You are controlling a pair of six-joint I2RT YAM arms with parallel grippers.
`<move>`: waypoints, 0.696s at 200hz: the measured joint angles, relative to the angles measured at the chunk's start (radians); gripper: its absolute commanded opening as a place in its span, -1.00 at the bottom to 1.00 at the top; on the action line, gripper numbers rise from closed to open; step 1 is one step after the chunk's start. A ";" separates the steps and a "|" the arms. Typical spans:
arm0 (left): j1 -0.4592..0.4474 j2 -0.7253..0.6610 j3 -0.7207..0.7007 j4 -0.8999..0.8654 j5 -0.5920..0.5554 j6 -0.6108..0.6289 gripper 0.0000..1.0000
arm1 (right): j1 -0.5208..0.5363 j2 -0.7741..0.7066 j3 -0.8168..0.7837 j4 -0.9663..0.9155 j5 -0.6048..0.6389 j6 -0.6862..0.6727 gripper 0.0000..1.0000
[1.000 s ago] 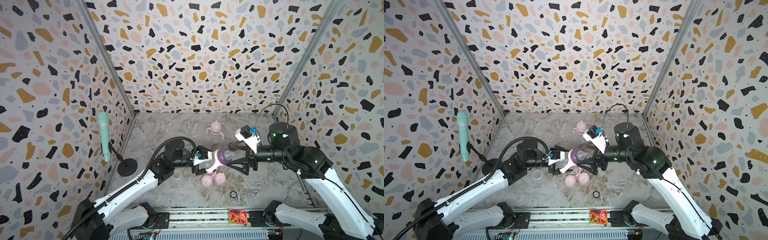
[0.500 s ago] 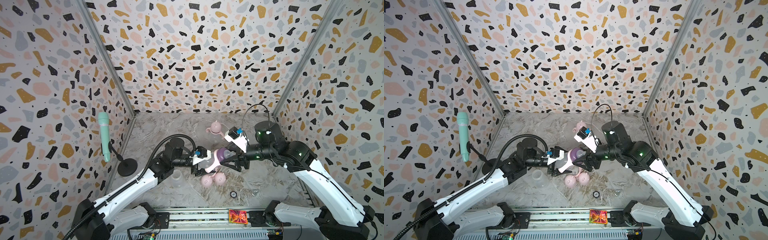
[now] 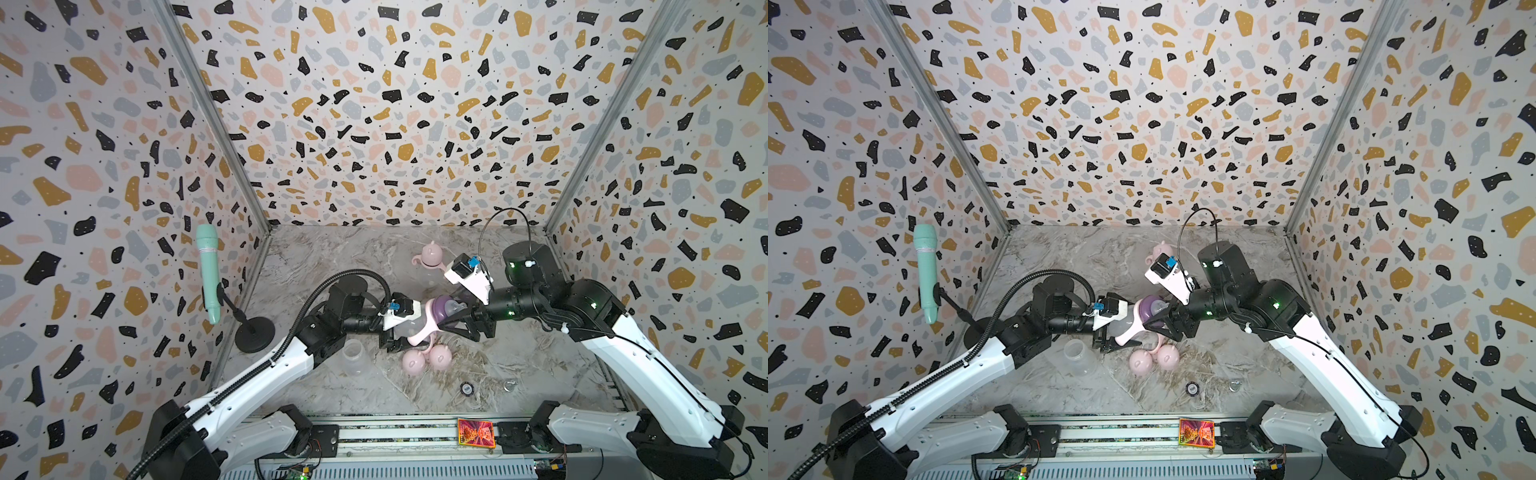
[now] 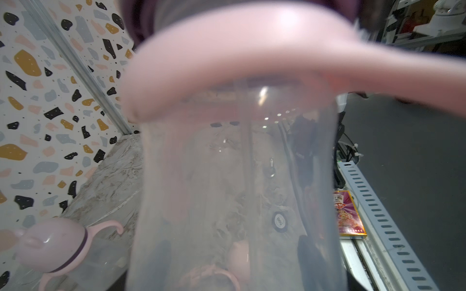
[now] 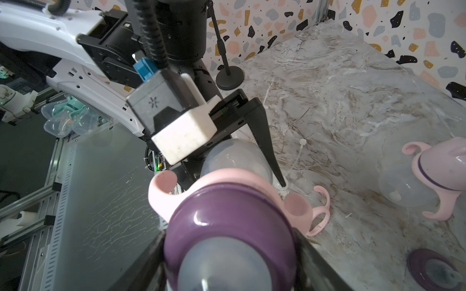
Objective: Assemble the baby bottles
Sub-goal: Screw the nipple onto the baby bottle.
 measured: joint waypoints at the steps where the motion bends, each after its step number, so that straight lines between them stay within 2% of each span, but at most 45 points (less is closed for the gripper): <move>1: 0.000 -0.002 -0.002 0.001 -0.006 0.000 -1.00 | -0.001 0.000 -0.002 0.004 -0.002 0.002 -0.61; 30: -0.001 -0.085 -0.088 0.086 -0.171 0.007 -1.00 | -0.028 0.008 -0.070 0.123 -0.055 0.088 -1.00; 53: -0.008 -0.152 -0.187 0.198 -0.344 0.042 -1.00 | -0.080 0.035 -0.130 0.222 -0.125 0.190 -1.00; 76: -0.016 -0.174 -0.250 0.293 -0.504 0.128 -1.00 | -0.126 0.070 -0.195 0.348 -0.208 0.336 -1.00; 114: -0.050 -0.153 -0.282 0.390 -0.747 0.285 -1.00 | -0.163 0.123 -0.271 0.560 -0.296 0.619 -1.00; 139: -0.069 -0.143 -0.304 0.463 -0.861 0.355 -1.00 | -0.167 0.158 -0.269 0.622 -0.304 0.725 -1.00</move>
